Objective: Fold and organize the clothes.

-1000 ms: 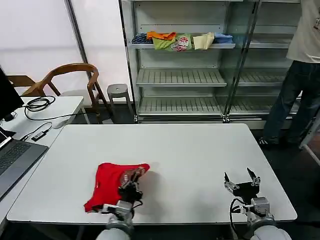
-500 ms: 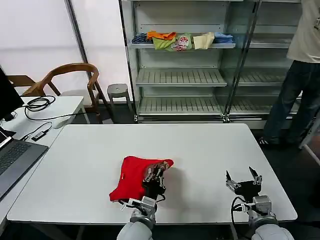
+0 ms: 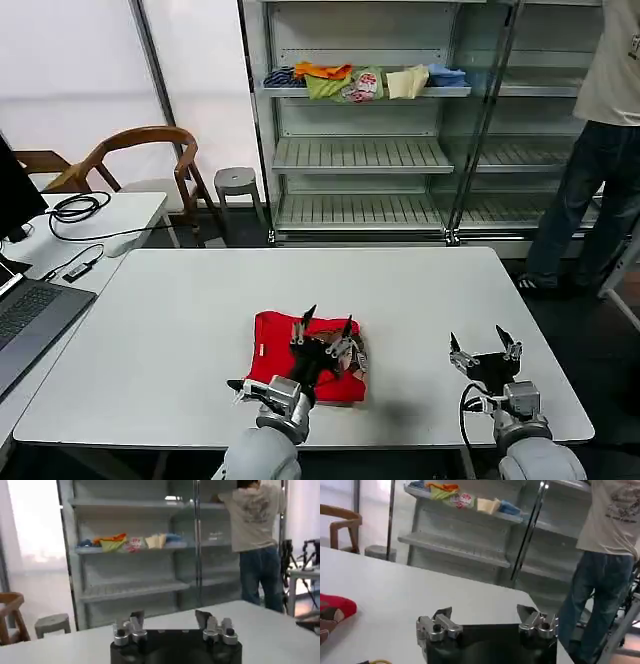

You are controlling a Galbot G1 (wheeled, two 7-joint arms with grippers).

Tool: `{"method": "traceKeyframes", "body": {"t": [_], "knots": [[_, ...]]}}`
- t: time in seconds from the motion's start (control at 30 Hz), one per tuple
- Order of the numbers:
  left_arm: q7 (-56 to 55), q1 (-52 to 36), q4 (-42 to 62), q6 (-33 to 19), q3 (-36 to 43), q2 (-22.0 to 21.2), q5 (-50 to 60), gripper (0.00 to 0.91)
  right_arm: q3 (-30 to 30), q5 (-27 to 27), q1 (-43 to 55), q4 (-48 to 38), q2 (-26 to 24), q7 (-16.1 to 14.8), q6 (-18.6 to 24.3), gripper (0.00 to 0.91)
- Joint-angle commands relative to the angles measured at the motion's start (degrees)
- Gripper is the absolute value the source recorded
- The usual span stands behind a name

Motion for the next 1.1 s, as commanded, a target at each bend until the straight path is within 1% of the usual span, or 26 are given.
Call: {"method": "traceKeyframes", "body": {"t": [0.03, 0.07, 0.1, 0.17, 0.23, 0.27, 0.3, 0.33, 0.37, 0.47, 0.6, 0.77, 0.97, 1.07, 1.1], "knots": [[0.8, -1.2, -4.0, -1.2, -10.6, 6.1, -9.0, 0.907, -0.8, 0.0, 2.3, -0.8, 0.5, -0.2, 0.0, 0.907], [1.0, -0.8, -3.7, -2.0, -14.1, 8.0, -9.5, 0.907, -1.2, -0.2, 2.8, -1.1, 0.6, -0.4, 0.1, 0.907], [1.6, -0.6, -3.3, -2.1, -15.4, 8.9, -9.4, 0.907, -1.3, -0.4, 3.1, -1.3, 0.6, -0.6, 0.4, 0.907], [4.1, 0.5, -1.5, -5.3, -21.2, 11.1, -9.4, 0.907, -2.2, -1.4, 4.3, -2.3, 0.9, -1.2, 2.1, 0.907], [6.0, 1.2, -0.1, -7.5, -24.4, 12.9, -9.2, 0.907, -3.0, -2.2, 5.5, -3.1, 1.3, -1.1, 2.9, 0.907], [7.7, 1.8, 1.2, -8.5, -26.6, 13.7, -9.2, 0.907, -4.0, -2.0, 6.5, -4.3, 1.4, -0.5, 4.5, 0.907], [8.3, 2.2, 2.0, -9.2, -27.9, 14.0, -9.2, 0.907, -4.4, -2.0, 6.9, -4.6, 1.4, -0.1, 5.6, 0.907], [9.1, 2.8, 2.9, -10.0, -29.2, 14.4, -9.2, 0.907, -5.2, -2.3, 7.7, -6.0, 1.6, 0.0, 7.8, 0.907], [10.0, 3.4, 4.0, -11.4, -30.9, 14.9, -9.0, 0.907, -5.6, -2.9, 8.3, -7.0, 1.7, 0.0, 8.2, 0.907], [10.8, 4.5, 6.4, -12.9, -33.2, 15.2, -8.8, 0.907, -7.0, -5.0, 11.0, -9.5, 2.4, 0.0, 8.6, 0.907], [11.2, 5.9, 6.7, -13.6, -35.3, 15.9, -9.2, 0.907, -8.4, -5.4, 12.5, -10.4, 2.6, 0.0, 8.7, 0.907], [11.5, 6.0, 6.5, -13.5, -35.9, 16.4, -9.9, 0.907, -9.1, -6.1, 13.4, -11.0, 2.7, -0.5, 9.0, 0.907], [12.2, 5.1, 7.2, -13.6, -35.3, 15.4, -9.4, 0.907, -8.2, -5.0, 14.2, -12.1, 1.7, -1.3, 10.4, 0.907], [12.7, 4.9, 7.6, -13.7, -34.9, 14.9, -9.0, 0.907, -7.8, -5.2, 14.3, -12.4, 1.2, -1.5, 10.6, 0.907], [12.9, 4.7, 7.8, -13.8, -34.8, 14.7, -8.8, 0.907, -7.6, -5.8, 14.3, -12.6, 1.0, -2.2, 10.7, 0.907]]}}
